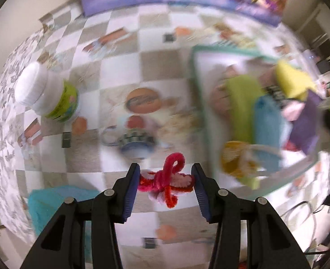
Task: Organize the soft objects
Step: 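Carry the red toy and tissue pack over the tray and open both tools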
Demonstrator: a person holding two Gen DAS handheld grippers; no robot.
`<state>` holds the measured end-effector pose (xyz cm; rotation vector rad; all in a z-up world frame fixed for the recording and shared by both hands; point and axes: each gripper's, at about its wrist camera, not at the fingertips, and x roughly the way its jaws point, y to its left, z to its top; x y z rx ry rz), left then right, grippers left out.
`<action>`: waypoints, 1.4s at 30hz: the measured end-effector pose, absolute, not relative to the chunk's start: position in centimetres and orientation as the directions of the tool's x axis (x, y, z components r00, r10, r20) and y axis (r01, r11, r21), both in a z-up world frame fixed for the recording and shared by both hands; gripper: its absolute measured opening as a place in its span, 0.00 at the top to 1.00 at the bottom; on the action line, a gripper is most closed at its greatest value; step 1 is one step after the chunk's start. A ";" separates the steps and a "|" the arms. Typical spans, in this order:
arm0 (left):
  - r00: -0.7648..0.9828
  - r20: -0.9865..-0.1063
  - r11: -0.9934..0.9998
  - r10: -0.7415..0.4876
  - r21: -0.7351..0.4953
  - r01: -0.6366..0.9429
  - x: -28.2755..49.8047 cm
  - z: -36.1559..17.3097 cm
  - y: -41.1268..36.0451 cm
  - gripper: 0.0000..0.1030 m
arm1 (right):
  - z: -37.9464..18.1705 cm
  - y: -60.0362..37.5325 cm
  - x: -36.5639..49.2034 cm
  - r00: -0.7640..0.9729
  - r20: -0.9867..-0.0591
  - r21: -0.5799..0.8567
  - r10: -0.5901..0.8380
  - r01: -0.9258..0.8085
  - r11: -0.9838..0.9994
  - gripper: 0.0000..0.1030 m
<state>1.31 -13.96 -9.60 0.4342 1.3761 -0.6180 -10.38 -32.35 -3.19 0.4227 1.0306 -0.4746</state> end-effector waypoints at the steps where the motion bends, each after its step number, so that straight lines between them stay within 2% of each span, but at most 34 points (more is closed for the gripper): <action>1: 0.077 -0.980 0.772 -0.185 -0.096 0.628 0.5 -9.1 -14.1 0.52 | -3.5 -32.3 -10.7 0.430 -0.888 0.116 -0.164 0.555 0.824 0.30; 6: 0.050 -0.950 0.815 -0.307 -0.235 0.530 -1.9 -8.5 -14.9 0.52 | -5.4 -32.7 -12.7 0.413 -0.903 0.151 -0.121 0.568 0.809 0.30; 12: 0.013 -0.925 0.821 -0.380 -0.330 0.465 -4.6 -10.0 -15.8 0.52 | -7.7 -32.5 -14.8 0.369 -0.925 0.158 -0.091 0.591 0.791 0.30; 23: 0.082 -0.924 0.797 -0.373 -0.274 0.538 -4.9 -10.6 -17.3 0.51 | -10.4 -33.6 -15.6 0.344 -0.938 0.193 -0.052 0.640 0.744 0.30; 28: 0.072 -0.923 0.801 -0.379 -0.288 0.524 -4.8 -10.9 -16.9 0.35 | -10.9 -34.0 -15.8 0.327 -0.944 0.193 -0.049 0.665 0.722 0.29; 31: 0.051 -0.906 0.793 -0.419 -0.338 0.507 -4.7 -10.6 -16.4 0.34 | -11.0 -33.6 -15.7 0.334 -0.942 0.202 -0.037 0.653 0.730 0.29; 33: 0.074 -0.908 0.795 -0.411 -0.317 0.517 -4.9 -10.3 -16.1 0.34 | -11.0 -33.2 -15.6 0.338 -0.940 0.200 -0.040 0.644 0.738 0.28; 35: 0.105 -0.909 0.799 -0.402 -0.293 0.524 -5.0 -9.8 -15.7 0.33 | -10.9 -32.6 -15.5 0.339 -0.939 0.188 -0.051 0.635 0.750 0.24; 39: 0.149 -0.901 0.816 -0.407 -0.285 0.502 -4.9 -9.0 -14.2 0.21 | -10.9 -31.7 -15.8 0.336 -0.939 0.165 -0.075 0.629 0.760 0.20; 42: 0.203 -0.905 0.844 -0.373 -0.240 0.480 -4.8 -8.6 -13.1 0.20 | -10.4 -31.0 -16.3 0.340 -0.935 0.144 -0.103 0.629 0.764 0.18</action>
